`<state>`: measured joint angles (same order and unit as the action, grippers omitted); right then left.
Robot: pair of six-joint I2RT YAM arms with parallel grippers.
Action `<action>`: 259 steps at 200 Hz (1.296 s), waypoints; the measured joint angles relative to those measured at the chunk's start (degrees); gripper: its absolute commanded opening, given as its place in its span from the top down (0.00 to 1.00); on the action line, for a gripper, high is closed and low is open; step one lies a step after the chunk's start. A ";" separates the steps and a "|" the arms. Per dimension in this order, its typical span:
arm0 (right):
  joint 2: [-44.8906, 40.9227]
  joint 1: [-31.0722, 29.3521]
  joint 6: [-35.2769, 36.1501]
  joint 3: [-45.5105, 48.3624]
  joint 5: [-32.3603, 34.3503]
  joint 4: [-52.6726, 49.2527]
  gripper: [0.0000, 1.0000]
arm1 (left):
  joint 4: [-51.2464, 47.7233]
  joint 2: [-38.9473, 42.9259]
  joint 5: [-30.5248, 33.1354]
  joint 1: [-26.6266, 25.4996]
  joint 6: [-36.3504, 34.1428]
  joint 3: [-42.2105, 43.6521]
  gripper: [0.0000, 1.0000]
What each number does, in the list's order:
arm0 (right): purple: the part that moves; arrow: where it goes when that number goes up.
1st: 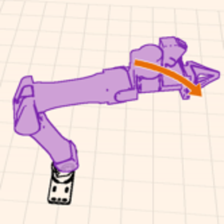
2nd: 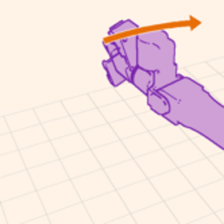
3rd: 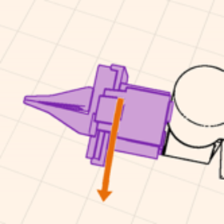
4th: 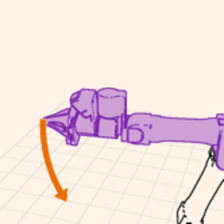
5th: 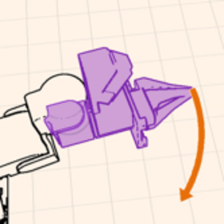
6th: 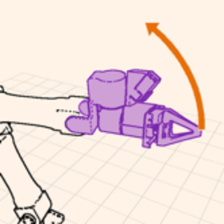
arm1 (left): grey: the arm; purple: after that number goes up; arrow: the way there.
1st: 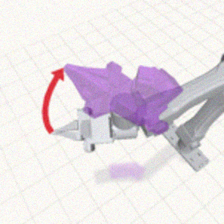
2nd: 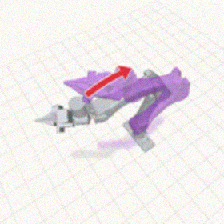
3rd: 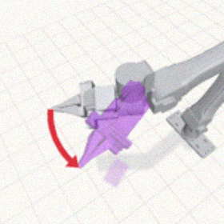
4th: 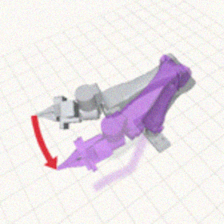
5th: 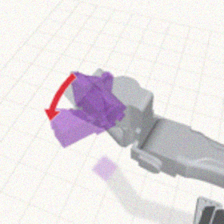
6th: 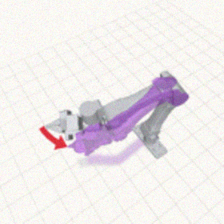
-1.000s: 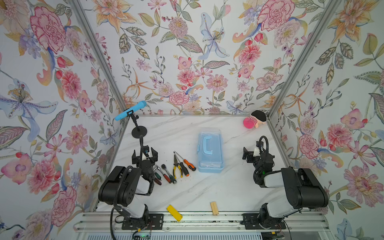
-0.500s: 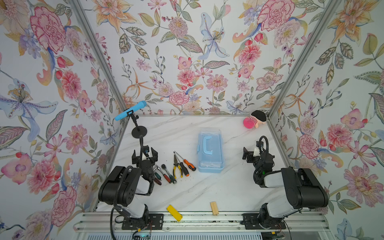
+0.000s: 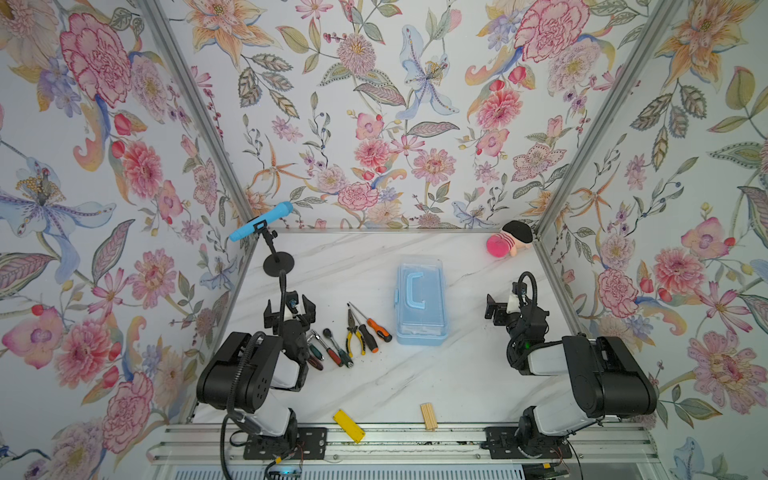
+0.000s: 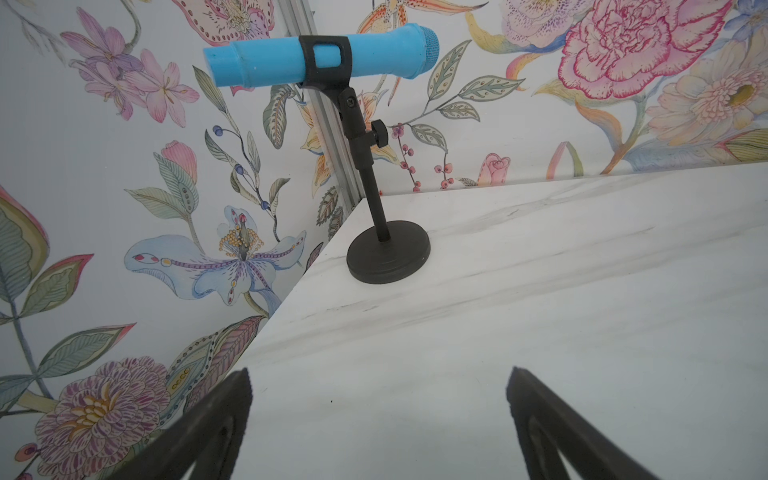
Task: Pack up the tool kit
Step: 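Raise both grippers from rest and move them toward the blue box, then reach the right gripper to the box handle while the left gripper approaches the box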
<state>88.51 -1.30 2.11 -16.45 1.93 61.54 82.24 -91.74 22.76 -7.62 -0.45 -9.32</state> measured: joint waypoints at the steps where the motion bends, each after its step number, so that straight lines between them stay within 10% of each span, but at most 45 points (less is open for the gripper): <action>1: 0.00 0.00 0.00 0.00 0.02 0.00 0.01 | 0.00 0.02 0.00 0.00 0.00 0.00 0.01; 61: -6.21 -3.28 0.00 -3.52 9.33 -9.66 0.01 | -8.26 10.32 4.87 -3.32 -1.16 -3.26 0.01; 115: -15.06 -7.50 -7.26 -20.13 21.31 -34.71 0.01 | -39.67 15.96 8.94 -3.67 8.92 -25.11 0.01; 199: -9.33 -36.26 -20.28 -57.02 18.73 -73.40 0.09 | -62.99 15.47 -18.56 -11.23 31.91 -33.90 0.01; 259: -1.27 -36.98 -26.82 -64.37 4.26 -82.90 0.28 | -63.14 13.18 -25.53 -15.52 36.41 -32.70 0.04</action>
<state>87.24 -38.28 -24.71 -80.82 6.20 -21.37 19.09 -78.56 -2.76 -23.14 35.97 -42.02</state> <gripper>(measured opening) 0.745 0.967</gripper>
